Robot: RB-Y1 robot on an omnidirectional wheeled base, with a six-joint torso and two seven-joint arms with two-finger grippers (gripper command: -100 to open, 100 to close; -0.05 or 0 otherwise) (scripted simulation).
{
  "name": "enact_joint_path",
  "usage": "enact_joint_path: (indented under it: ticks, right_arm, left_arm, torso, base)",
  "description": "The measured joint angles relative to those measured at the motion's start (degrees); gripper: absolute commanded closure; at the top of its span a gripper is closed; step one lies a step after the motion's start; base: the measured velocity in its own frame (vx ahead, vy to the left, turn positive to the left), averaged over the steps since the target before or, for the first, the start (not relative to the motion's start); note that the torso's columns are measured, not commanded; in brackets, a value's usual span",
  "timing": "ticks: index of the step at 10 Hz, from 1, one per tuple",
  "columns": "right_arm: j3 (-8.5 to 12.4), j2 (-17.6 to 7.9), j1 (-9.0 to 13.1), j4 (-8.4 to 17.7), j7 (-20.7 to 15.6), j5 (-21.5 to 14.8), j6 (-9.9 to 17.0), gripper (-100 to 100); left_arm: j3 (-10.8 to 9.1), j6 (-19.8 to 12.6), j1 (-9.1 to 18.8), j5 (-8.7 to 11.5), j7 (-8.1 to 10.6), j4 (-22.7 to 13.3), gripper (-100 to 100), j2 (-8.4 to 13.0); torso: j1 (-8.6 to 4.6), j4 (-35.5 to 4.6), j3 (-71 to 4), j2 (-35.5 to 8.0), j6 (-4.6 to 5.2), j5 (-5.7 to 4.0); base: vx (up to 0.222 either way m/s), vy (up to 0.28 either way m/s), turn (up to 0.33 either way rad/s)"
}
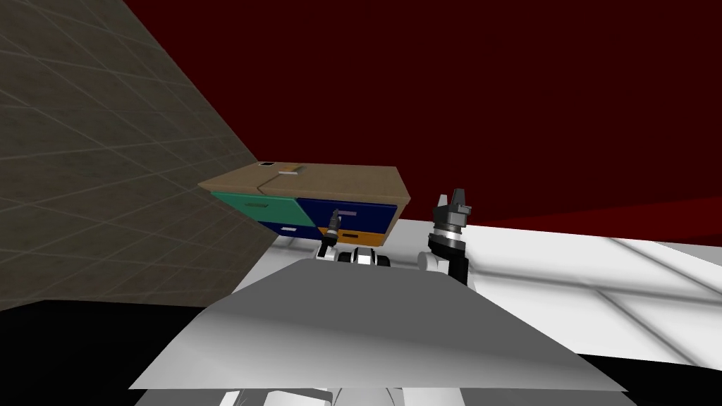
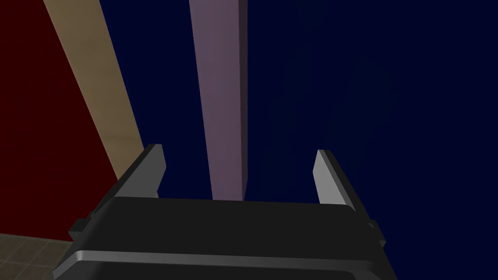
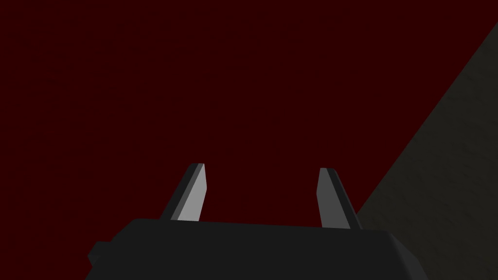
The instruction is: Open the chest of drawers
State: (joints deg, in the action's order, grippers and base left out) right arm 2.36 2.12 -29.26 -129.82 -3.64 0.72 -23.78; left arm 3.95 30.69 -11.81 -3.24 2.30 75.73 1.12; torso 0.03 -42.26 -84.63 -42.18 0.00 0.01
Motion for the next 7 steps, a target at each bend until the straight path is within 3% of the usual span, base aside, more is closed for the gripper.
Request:
enact_joint_path:
  ticks: [1,3,7]
  right_arm:
    - [0.0,0.0,0.0,0.0,0.0,0.0,0.0,0]
    - [-0.01,0.0,0.02,0.0,0.0,0.0,0.0,0]
    - [-0.01,0.01,0.04,0.01,0.0,0.0,0.01,0]
  left_arm:
    - [-0.01,-0.23,0.04,0.0,0.0,0.09,100,0.0]
    - [-0.06,1.32,0.35,0.05,-0.01,-0.37,100,-0.06]
    - [0.49,-0.54,-0.18,-0.17,0.25,1.32,100,0.12]
  torso:
    - [-0.02,-0.02,0.07,-0.14,0.0,0.0]
    - [0.06,0.33,0.08,0.02,0.05,0.18]
    - [-0.06,0.17,0.03,0.0,0.01,0.06]
  base:
    - [-0.046,0.0,0.007]
    - [-0.072,0.001,0.018]
    - [-0.169,0.001,0.013]
